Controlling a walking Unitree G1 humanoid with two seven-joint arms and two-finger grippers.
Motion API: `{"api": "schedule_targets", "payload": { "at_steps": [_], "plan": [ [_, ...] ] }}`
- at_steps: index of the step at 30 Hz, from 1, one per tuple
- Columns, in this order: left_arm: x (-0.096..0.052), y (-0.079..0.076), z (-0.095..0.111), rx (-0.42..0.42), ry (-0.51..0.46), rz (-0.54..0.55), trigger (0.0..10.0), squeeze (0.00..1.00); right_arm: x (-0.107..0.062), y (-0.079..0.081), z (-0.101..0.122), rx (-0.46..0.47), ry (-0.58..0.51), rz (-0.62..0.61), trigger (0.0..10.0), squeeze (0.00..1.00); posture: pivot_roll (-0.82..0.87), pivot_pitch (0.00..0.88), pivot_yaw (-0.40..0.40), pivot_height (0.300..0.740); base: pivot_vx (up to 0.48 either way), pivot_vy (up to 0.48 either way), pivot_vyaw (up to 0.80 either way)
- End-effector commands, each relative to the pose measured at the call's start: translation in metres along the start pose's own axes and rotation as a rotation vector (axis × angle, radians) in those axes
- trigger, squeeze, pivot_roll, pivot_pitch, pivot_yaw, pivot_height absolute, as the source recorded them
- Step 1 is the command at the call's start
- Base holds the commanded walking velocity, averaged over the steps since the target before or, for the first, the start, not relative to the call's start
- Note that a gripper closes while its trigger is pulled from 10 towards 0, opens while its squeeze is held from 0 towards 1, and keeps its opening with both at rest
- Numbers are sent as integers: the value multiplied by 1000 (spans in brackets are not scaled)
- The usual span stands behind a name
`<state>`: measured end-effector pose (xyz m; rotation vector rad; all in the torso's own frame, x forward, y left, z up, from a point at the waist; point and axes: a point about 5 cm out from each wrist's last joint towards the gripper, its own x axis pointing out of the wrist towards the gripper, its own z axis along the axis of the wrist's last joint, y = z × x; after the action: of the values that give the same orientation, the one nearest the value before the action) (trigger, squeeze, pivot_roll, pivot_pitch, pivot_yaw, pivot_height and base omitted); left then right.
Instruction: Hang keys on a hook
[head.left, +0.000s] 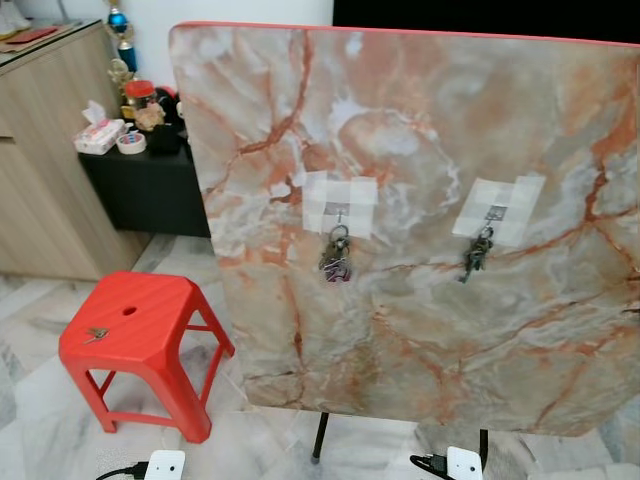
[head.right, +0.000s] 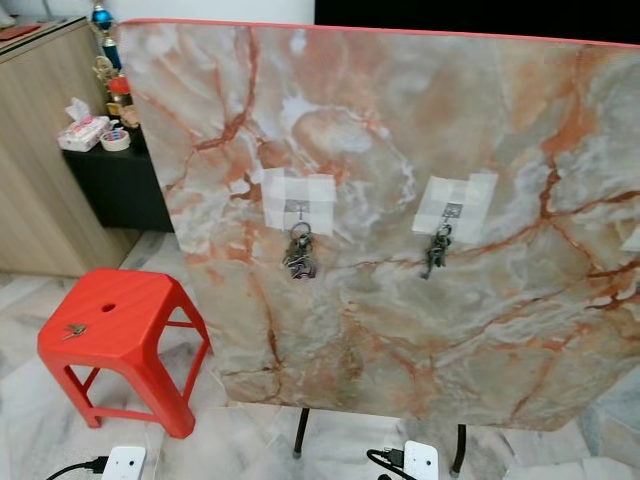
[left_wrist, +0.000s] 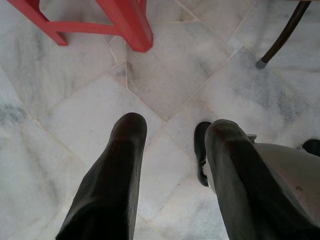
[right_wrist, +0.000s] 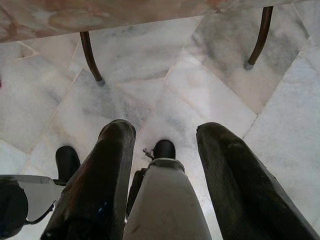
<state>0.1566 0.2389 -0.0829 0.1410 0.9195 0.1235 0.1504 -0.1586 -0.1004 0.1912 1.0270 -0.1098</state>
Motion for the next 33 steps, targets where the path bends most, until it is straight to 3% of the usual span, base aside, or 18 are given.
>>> {"api": "schedule_targets", "payload": {
  "at_steps": [1,11,33],
  "plan": [
    [-1,0,-4,-7,19,7,10000,0,0,1,-2,7,7,1,10000,0,89,0,-62,740,0,296,0],
    [-1,-1,-3,-6,13,7,10000,0,0,-2,-3,-4,16,-3,10000,0,94,0,-64,740,0,17,0],
    [-1,0,-3,-15,13,6,10000,0,-1,0,-7,1,32,-2,10000,0,95,0,-66,740,0,452,0]
  ]
}}
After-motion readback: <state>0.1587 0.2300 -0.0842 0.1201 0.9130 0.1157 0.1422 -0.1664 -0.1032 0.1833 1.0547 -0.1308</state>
